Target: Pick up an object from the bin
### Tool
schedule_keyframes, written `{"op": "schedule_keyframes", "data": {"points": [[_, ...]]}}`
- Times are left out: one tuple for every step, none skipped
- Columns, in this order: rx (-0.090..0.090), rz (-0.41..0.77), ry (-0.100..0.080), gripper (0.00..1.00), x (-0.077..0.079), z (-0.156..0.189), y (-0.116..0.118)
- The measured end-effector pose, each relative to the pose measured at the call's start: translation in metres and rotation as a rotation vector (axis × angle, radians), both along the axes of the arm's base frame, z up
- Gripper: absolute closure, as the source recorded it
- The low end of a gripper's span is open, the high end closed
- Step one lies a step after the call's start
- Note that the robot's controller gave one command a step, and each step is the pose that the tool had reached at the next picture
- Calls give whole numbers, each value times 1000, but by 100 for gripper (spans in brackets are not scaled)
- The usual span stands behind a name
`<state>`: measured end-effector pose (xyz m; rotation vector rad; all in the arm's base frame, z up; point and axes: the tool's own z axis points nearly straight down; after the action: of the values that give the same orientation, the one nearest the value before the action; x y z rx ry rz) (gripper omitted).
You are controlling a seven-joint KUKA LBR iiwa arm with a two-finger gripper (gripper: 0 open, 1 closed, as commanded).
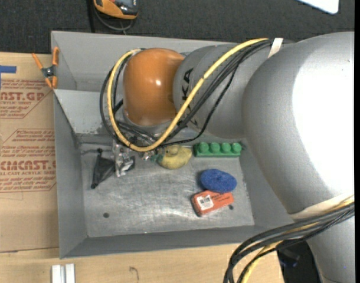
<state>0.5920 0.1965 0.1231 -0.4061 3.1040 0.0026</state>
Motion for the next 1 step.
{"op": "schedule_keyframes", "data": {"points": [[-2,-110,14,100,-8,-22,-5]]}}
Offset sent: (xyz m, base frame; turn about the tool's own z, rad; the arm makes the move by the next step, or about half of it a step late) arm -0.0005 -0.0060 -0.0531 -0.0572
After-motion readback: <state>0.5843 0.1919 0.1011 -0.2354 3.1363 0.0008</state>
